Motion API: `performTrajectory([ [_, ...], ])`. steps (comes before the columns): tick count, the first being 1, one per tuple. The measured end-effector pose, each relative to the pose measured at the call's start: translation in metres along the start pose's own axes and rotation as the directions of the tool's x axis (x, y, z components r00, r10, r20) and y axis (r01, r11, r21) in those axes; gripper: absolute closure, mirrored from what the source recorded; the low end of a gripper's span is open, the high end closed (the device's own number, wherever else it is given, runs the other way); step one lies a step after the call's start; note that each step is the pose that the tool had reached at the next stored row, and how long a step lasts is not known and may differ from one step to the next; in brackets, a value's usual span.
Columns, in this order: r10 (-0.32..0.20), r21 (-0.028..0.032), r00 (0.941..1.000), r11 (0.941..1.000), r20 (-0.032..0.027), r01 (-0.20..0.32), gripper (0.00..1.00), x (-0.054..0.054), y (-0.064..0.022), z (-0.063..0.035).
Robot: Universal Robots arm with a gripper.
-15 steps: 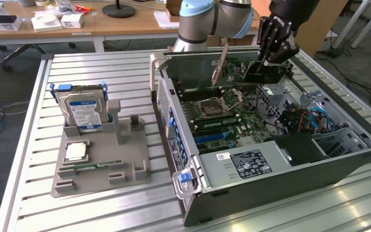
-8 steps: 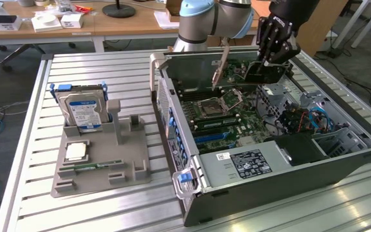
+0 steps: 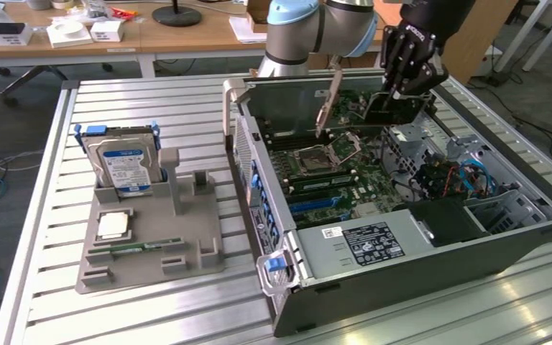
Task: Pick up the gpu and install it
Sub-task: 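Insert the gpu into the slot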
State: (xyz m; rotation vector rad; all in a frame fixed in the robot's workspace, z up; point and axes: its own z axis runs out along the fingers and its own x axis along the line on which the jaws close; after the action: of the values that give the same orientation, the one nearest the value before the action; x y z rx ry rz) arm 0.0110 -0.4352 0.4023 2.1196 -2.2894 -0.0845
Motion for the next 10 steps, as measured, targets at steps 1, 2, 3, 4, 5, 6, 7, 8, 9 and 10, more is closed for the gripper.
performTrajectory([
  [1, -0.007, -0.0001, 1.0000, 1.0000, -0.0004, 0.007, 0.74, 0.0000, 0.0000, 0.0001],
  [2, -0.014, -0.0003, 0.9999, 0.9999, -0.0007, 0.014, 0.74, 0.0000, 0.0000, 0.0001],
  [3, -0.017, -0.0004, 0.9998, 0.9998, -0.0009, 0.017, 0.74, 0.0000, 0.0000, 0.0001],
  [4, -0.018, -0.0004, 0.9998, 0.9998, -0.0010, 0.018, 0.74, 0.0001, 0.0000, 0.0001],
  [5, -0.018, -0.0004, 0.9998, 0.9998, -0.0009, 0.018, 0.74, 0.0000, 0.0000, 0.0002],
  [6, -0.018, -0.0004, 0.9998, 0.9998, -0.0009, 0.018, 0.74, 0.0000, 0.0000, 0.0002],
  [7, -0.018, -0.0003, 0.9998, 0.9998, -0.0010, 0.018, 0.74, 0.0000, 0.0000, 0.0002],
  [8, -0.018, -0.0001, 0.9998, 0.9998, -0.0010, 0.018, 0.74, 0.0000, 0.0001, 0.0002],
  [9, -0.018, 0.0010, 0.9998, 0.9998, -0.0008, 0.018, 0.74, 0.0000, 0.0001, 0.0002],
  [10, -0.018, 0.0053, 0.9998, 0.9998, 0.0002, 0.018, 0.74, 0.0000, 0.0002, 0.0002],
])
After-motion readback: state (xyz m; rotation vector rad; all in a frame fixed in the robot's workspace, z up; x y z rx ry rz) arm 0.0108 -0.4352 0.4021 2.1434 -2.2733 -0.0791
